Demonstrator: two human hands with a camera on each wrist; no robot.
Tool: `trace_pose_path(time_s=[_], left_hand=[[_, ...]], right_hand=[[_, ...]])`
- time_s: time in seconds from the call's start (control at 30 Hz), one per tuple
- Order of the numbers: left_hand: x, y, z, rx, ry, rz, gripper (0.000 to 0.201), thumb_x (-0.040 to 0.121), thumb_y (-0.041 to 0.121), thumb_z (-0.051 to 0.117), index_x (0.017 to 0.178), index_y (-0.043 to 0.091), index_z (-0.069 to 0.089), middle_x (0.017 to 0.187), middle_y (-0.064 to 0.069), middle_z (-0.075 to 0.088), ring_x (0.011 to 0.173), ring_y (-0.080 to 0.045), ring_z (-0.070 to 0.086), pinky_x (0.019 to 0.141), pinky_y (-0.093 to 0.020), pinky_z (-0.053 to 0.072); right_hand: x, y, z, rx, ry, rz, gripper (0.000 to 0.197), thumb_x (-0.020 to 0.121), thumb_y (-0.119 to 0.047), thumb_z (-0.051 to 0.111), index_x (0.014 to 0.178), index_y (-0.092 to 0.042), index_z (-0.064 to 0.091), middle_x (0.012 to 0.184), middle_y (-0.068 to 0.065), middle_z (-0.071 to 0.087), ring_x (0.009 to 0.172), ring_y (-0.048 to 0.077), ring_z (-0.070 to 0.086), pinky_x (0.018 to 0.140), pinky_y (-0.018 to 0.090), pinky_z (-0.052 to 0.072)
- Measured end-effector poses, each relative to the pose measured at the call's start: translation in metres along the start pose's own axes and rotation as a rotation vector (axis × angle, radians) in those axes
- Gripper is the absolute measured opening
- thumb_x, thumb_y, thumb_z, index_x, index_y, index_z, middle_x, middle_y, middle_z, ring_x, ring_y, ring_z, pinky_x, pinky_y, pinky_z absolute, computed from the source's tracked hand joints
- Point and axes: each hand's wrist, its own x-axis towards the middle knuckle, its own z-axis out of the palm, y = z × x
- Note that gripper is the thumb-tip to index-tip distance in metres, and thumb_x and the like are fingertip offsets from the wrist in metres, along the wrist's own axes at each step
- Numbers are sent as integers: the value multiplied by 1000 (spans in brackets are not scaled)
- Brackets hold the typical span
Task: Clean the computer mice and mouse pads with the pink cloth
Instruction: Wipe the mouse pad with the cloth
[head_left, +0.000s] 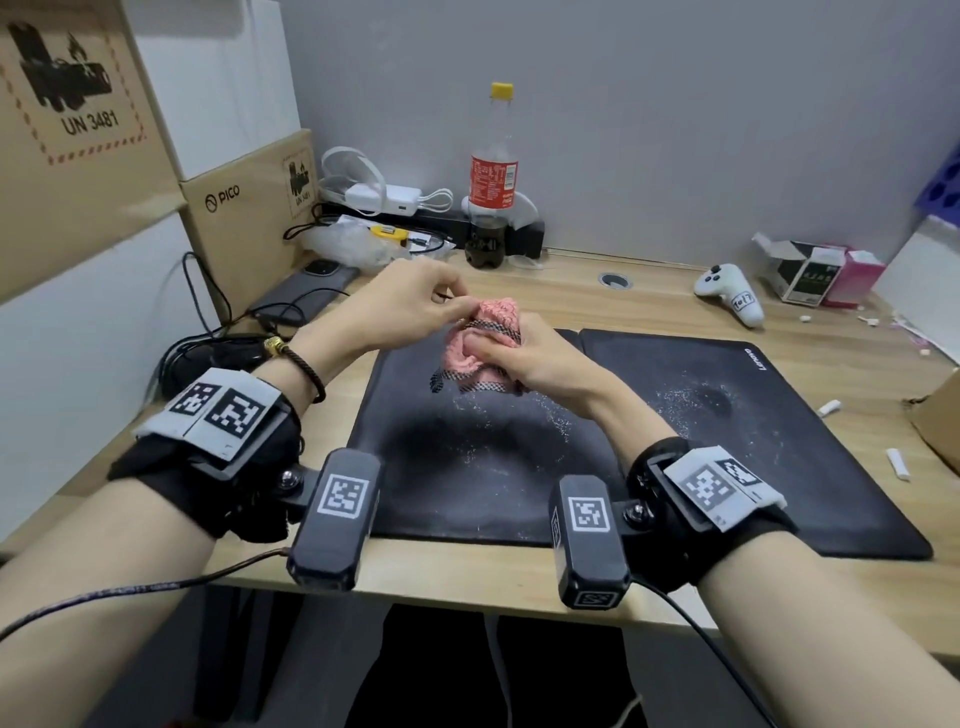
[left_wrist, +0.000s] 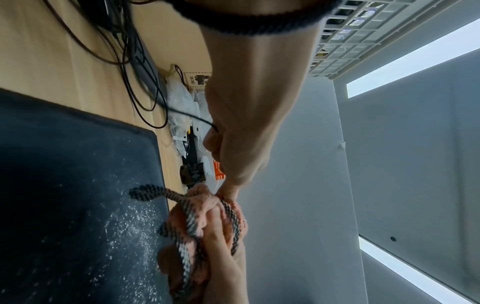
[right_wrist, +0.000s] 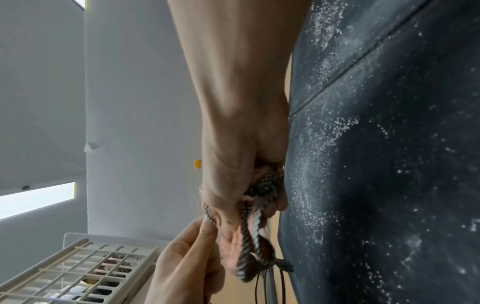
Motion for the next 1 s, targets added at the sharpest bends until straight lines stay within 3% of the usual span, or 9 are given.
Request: trace_pose_path(time_s=[0.1,0.2,0.37,0.5,0.6,0.77,0.83,0.9,1.0], left_hand=[[-2,-4,-6,-61,-6,-4,27,87,42,64,90,17,73,82,-1,70,77,-12,61,70,-30,46],[-6,-5,-10,-122,22,-16,31,83,47,67,81,17,75,68,-6,62,58,-13,45,55,-29,34],[-14,-12,-11,-185,112,-41,30,85,41,68,80,12,76,77,-13,71,65,-15,54,63,-30,43],[-17,-8,-11,-296,84,-66,22,87,37,66,75,21,72,74,5,68,62,5,52,65,-15,41],[-16,-7,-11,-344,82,-79,20,89,36,64,73,25,70,72,10,65,65,5,52,68,-16,41],[-17,-17,-8,-387,185,-152,22,92,39,60,76,25,68,78,9,65,75,-1,53,72,-19,39],[-16,-17,-4,-435,212,-161,22,92,38,60,78,23,68,78,7,64,71,4,52,67,-10,38],[-15,-15,1,-481,239,-166,22,92,36,60,82,18,69,70,11,59,58,8,48,55,-4,34],[-12,-15,8,-486,287,-156,21,91,36,62,84,18,69,63,10,52,52,4,43,52,-9,31]], right_hand=[[-3,-3,0,28,-39,-27,21,96,-12,58,116,-13,63,92,1,65,71,6,56,60,17,46],[-3,-7,-5,27,-29,-34,23,97,-13,57,117,-2,62,90,11,63,66,12,54,55,20,46],[1,-13,-10,-155,221,-43,38,98,-35,54,89,1,64,64,14,60,44,17,49,42,24,39],[-6,-15,-13,8,212,-103,17,97,-29,56,90,-18,67,79,-5,66,69,6,59,66,20,47],[-12,-8,-13,121,163,-126,10,98,-18,54,96,-18,64,87,-7,68,78,0,63,72,14,48],[-13,11,-23,448,360,-25,11,95,-11,57,98,-19,64,90,-6,73,88,13,68,90,35,50],[-8,15,-23,492,423,82,10,95,-13,57,100,-16,66,89,-1,72,83,18,65,75,34,50],[-2,15,-19,533,377,173,12,92,-13,58,100,-14,67,90,6,69,79,21,58,64,29,44],[1,8,-14,656,162,144,29,88,-16,54,113,-11,66,113,14,68,102,30,56,84,36,40]])
